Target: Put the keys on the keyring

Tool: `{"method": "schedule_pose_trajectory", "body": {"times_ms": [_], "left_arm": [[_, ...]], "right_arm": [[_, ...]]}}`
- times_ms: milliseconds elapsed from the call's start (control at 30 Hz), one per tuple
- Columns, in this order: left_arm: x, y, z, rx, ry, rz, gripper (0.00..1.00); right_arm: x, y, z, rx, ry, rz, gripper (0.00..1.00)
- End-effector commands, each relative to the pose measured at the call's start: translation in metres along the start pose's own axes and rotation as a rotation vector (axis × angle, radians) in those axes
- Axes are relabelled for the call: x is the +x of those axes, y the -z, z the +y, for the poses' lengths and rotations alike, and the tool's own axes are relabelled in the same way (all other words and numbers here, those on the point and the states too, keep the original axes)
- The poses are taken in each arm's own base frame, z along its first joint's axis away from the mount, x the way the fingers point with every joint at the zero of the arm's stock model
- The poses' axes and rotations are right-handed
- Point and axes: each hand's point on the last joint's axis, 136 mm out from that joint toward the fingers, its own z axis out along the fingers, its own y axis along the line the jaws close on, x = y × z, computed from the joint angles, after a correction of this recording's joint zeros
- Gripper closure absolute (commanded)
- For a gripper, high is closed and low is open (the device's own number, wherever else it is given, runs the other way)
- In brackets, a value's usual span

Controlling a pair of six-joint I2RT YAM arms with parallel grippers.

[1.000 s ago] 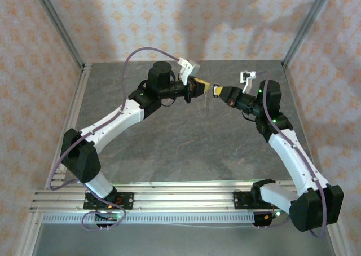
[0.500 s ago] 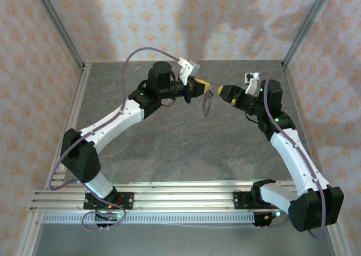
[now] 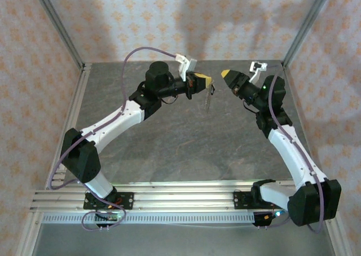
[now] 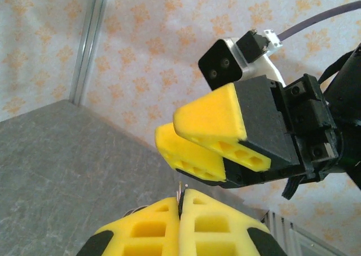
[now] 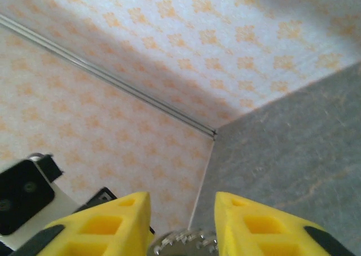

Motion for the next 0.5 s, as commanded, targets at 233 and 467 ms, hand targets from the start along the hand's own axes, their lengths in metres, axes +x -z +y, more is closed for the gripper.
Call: {"method": "schedule_pose_trajectory", "body": {"times_ms": [233, 467], "left_arm": [[-0.036, 0.006, -0.010, 0.044, 0.045, -0.173, 1.00], [-0.041, 0.010, -0.009, 0.034, 0.070, -0.209, 1.00]], "right_arm": [[0.030, -0.016, 0.026, -0.101, -0.016, 0.061, 0.82], [0.049, -0.005, 0.009, -0.065, -0.040, 0.080, 0.77]]}}
